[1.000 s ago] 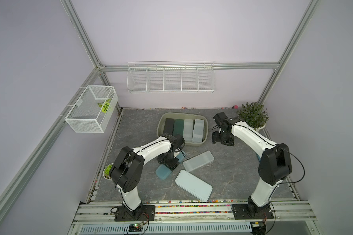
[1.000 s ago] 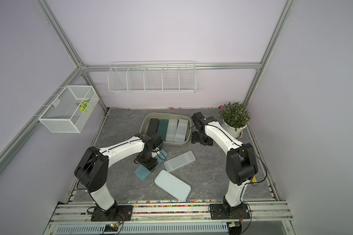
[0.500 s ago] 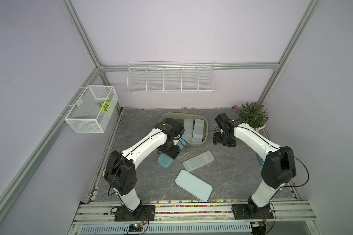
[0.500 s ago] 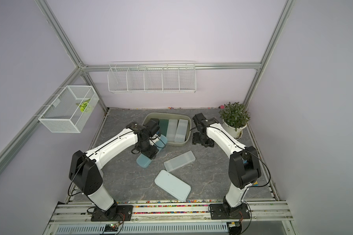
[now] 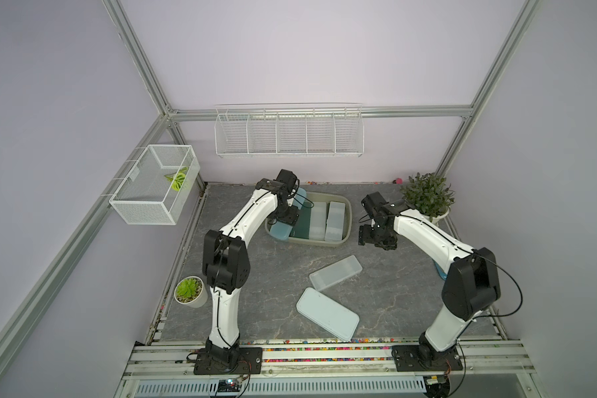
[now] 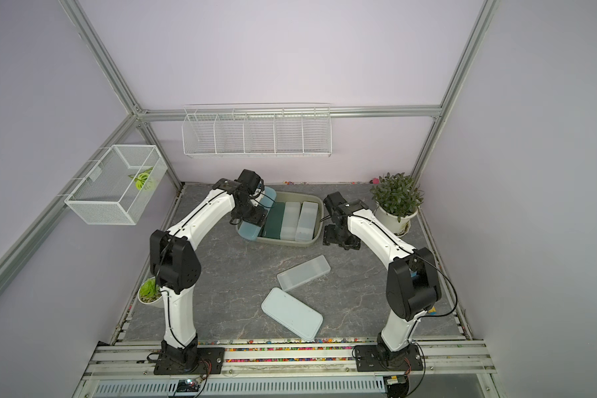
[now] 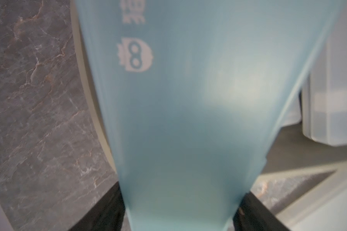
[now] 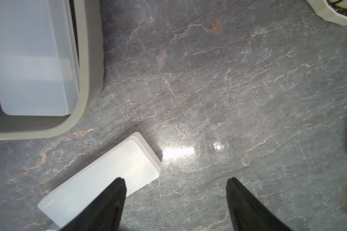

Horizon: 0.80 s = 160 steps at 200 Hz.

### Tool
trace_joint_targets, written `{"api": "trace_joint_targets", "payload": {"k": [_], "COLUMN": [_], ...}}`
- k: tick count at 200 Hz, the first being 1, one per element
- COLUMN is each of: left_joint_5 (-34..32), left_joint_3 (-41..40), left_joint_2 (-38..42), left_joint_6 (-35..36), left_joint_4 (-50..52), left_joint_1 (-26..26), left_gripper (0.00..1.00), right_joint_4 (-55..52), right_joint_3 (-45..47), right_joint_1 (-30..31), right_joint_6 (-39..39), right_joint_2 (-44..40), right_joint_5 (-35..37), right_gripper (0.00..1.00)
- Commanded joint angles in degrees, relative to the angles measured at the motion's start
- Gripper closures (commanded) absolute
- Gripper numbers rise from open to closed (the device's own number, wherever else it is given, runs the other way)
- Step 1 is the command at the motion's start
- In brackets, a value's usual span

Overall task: Put the pencil case into the storage box
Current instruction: Place the pencil case at the storage box.

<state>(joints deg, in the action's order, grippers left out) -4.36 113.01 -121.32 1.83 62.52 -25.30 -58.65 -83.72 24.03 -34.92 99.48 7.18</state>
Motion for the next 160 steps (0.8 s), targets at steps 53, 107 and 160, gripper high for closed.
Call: {"api": "trace_joint_targets", "payload": {"k": [53,107,160], "left_joint_5": [-3.4,0.3,-0.2], "left_joint_3": [14.0,14.0,13.3], "left_joint_2": [-12.6,-16.8,-17.9], "left_joint_6": [1.6,0.2,-1.6], "left_joint_4": [-4.8,-4.5,-3.6], "left_joint_1": [4.0,4.5,4.5], "left_gripper": [0.45,0.45,0.4], "right_joint_4": [-2.0,-3.0,-3.6], "right_joint_3": [-0.3,-2.5,-3.8], "right_joint_1": [0.4,0.4,0.5], "right_joint_6": [-0.6,-0.3,-0.3], "right_joint_2": [-1.4,0.6,2.0], "right_joint_5": [-0.2,-0.4,-0.4], "right_gripper": [0.17,0.17,0.17]}}
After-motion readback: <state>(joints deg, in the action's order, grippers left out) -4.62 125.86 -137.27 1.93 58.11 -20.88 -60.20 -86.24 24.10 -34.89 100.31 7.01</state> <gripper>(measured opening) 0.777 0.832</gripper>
